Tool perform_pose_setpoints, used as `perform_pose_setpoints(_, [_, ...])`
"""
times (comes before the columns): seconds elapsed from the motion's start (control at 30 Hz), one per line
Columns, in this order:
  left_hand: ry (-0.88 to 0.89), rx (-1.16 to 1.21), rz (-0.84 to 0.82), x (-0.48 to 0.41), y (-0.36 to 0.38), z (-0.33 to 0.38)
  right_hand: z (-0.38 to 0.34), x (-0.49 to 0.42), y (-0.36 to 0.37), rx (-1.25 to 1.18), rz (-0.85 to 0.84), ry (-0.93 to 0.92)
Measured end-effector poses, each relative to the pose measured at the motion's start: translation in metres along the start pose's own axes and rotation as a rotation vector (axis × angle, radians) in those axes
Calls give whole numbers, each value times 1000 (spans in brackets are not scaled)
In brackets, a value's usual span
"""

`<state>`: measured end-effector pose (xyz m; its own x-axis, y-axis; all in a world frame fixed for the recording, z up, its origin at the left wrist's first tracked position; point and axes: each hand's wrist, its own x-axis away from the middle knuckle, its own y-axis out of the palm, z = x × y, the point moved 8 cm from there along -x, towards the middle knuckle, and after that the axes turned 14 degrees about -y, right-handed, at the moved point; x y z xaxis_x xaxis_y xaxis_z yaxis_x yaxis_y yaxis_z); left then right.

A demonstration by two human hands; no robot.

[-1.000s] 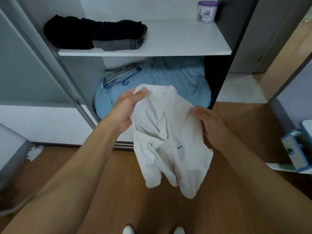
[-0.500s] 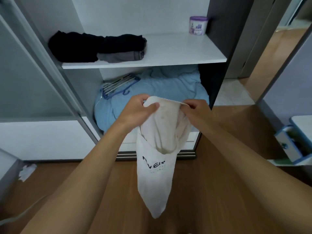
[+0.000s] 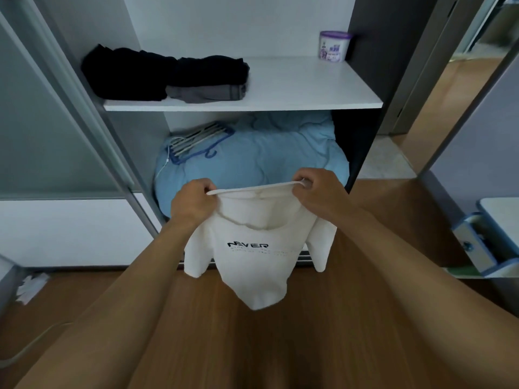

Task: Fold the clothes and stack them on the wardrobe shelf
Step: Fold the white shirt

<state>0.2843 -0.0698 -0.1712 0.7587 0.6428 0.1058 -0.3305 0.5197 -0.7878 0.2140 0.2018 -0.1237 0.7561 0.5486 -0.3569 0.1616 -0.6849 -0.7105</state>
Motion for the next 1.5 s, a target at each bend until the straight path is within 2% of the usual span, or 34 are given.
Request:
perform_pose_setpoints(0.1, [41, -85, 34, 2, 2, -2, 7, 2, 3, 108, 19, 11])
perform_pose_setpoints(0.17, [135, -22, -77, 5, 11, 6, 7, 1, 2, 96, 63, 2])
perform_pose_setpoints(0.23, [227, 10, -239, 12, 22, 18, 5, -2, 0, -31, 119, 19])
perform_pose_setpoints(0.27, [240, 8, -263, 14, 24, 22, 5, -3, -2, -110, 146, 32])
perform_pose_setpoints(0.33, [178, 85, -185, 11, 15, 25, 4, -6, -4, -227, 162, 40])
perform_pose_setpoints(0.37, [124, 153, -114, 7, 7, 24, 4, -8, -3, -246, 125, 33])
perform_pose_setpoints(0.43, [30, 260, -4, -2, -7, 20, 4, -8, 5, -217, -51, -2])
perform_pose_setpoints(0.5, [-18, 284, 43, -8, -14, 17, 3, -4, 16, -178, -243, -33])
perform_pose_setpoints(0.57, [-63, 288, 64, -10, -16, 13, 8, 1, 19, -155, -304, -25])
perform_pose_setpoints(0.63, [-95, 331, 57, -8, -17, 8, 14, 1, 14, -104, -232, -10])
perform_pose_setpoints(0.73, [-93, 361, 16, -3, -14, 10, 27, 2, -5, 18, -24, 65])
perform_pose_setpoints(0.87, [27, 215, -27, 0, -12, 18, 46, 19, -15, -71, 90, 228])
perform_pose_setpoints(0.93, [96, 156, -136, 0, -5, 17, 60, 31, -15, -216, 157, 365])
perform_pose_setpoints(1.03, [175, 61, -383, 14, 8, 13, 81, 50, -11, -451, 275, 605])
perform_pose_setpoints(1.1, [194, -2, -512, 26, 16, 9, 85, 56, -9, -498, 283, 631])
perform_pose_setpoints(1.2, [172, -19, -612, 32, 23, -4, 80, 58, -8, -447, 205, 496])
perform_pose_setpoints(1.27, [160, -19, -625, 32, 22, -15, 69, 56, -8, -343, 46, 323])
perform_pose_setpoints(1.33, [137, 8, -601, 28, 18, -25, 55, 57, -5, -275, -151, 166])
perform_pose_setpoints(1.4, [101, 89, -549, 25, 11, -33, 48, 63, -3, -251, -314, 109])
perform_pose_setpoints(1.5, [74, 217, -432, 22, 4, -37, 46, 67, 0, -166, -407, 62])
